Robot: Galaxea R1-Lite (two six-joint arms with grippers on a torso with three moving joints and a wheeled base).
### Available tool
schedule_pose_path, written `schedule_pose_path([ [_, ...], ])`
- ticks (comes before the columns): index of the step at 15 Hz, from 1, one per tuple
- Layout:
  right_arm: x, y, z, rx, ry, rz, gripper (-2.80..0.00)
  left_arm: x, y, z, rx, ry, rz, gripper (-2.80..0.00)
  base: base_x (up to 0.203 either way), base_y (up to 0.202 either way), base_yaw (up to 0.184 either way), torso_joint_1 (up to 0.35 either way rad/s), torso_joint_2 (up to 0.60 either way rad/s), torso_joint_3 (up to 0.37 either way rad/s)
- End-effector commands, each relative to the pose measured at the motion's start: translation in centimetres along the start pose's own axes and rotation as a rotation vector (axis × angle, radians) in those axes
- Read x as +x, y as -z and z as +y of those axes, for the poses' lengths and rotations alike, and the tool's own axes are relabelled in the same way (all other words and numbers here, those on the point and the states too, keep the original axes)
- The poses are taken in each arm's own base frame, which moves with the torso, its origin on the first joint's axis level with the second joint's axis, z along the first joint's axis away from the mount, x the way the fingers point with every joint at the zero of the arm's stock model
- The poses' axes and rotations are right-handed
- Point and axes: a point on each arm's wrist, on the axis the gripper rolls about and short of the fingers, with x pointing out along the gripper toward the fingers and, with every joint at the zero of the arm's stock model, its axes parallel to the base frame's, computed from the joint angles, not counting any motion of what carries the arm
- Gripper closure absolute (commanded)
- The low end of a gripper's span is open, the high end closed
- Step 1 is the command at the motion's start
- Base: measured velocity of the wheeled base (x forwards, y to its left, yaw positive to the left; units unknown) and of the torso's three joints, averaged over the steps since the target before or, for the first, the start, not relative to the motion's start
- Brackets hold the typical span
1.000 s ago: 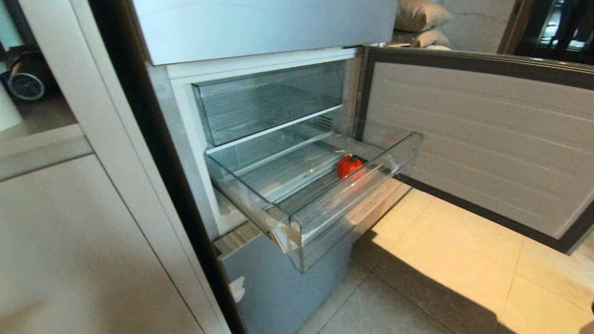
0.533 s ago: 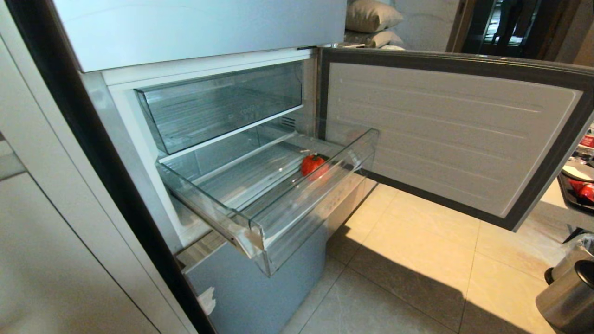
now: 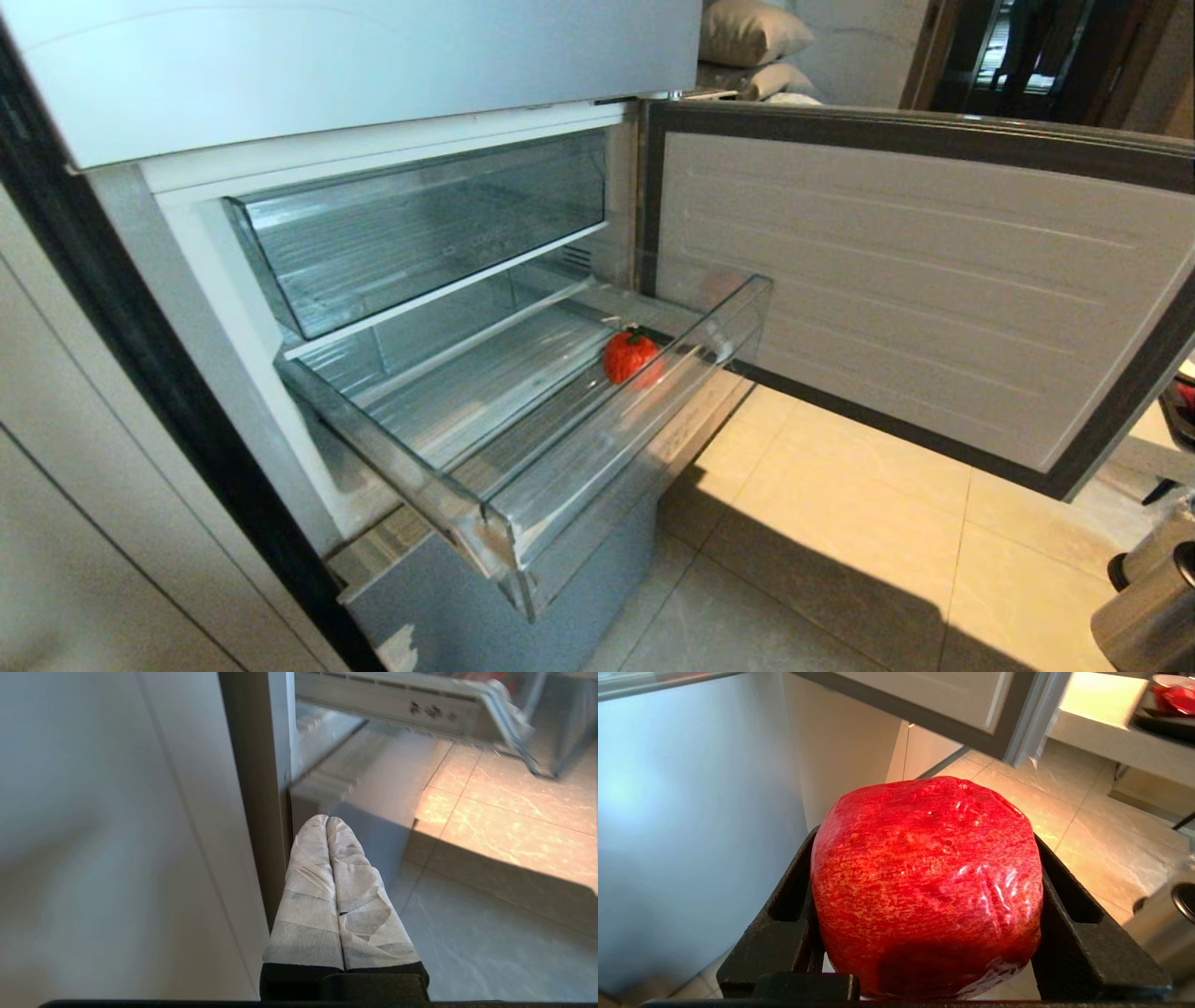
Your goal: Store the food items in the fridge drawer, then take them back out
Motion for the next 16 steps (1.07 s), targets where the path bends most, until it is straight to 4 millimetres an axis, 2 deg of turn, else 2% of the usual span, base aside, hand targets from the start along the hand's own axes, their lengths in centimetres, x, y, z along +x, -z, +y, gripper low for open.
schedule_pose_path([
  [1,0.0,0.0,0.0,-0.001,-0.001,0.0,0.0,0.0,0.0,0.0,-0.001,-0.002,0.0,0.0,0.193,0.0,0.002,0.006,0.0,0.006],
  [4,0.0,0.0,0.0,-0.01,-0.007,0.0,0.0,0.0,0.0,0.0,-0.004,-0.001,0.0,0.0,0.152,0.0,-0.002,0.006,0.0,0.003],
  [8,-0.1,-0.4,0.0,-0.005,0.009,-0.012,0.0,0.0,0.0,0.0,-0.006,-0.001,0.0,0.0,0.0,0.0,0.0,0.0,0.0,0.0],
  [10,-0.9,-3.8,-0.4,0.012,0.075,-0.067,0.0,0.0,0.0,0.0,-0.006,-0.001,0.0,0.0,0.0,0.0,0.0,0.0,0.0,0.0],
  [12,-0.4,-6.8,-0.7,0.042,0.129,-0.02,0.0,0.0,0.0,0.0,-0.006,-0.001,0.0,0.0,0.0,0.0,0.0,0.0,0.0,0.0],
  [16,3.3,-12.0,-1.3,0.142,0.259,0.107,0.0,0.0,0.0,0.0,-0.006,-0.001,0.0,0.0,0.0,0.0,0.0,0.0,0.0,0.0],
])
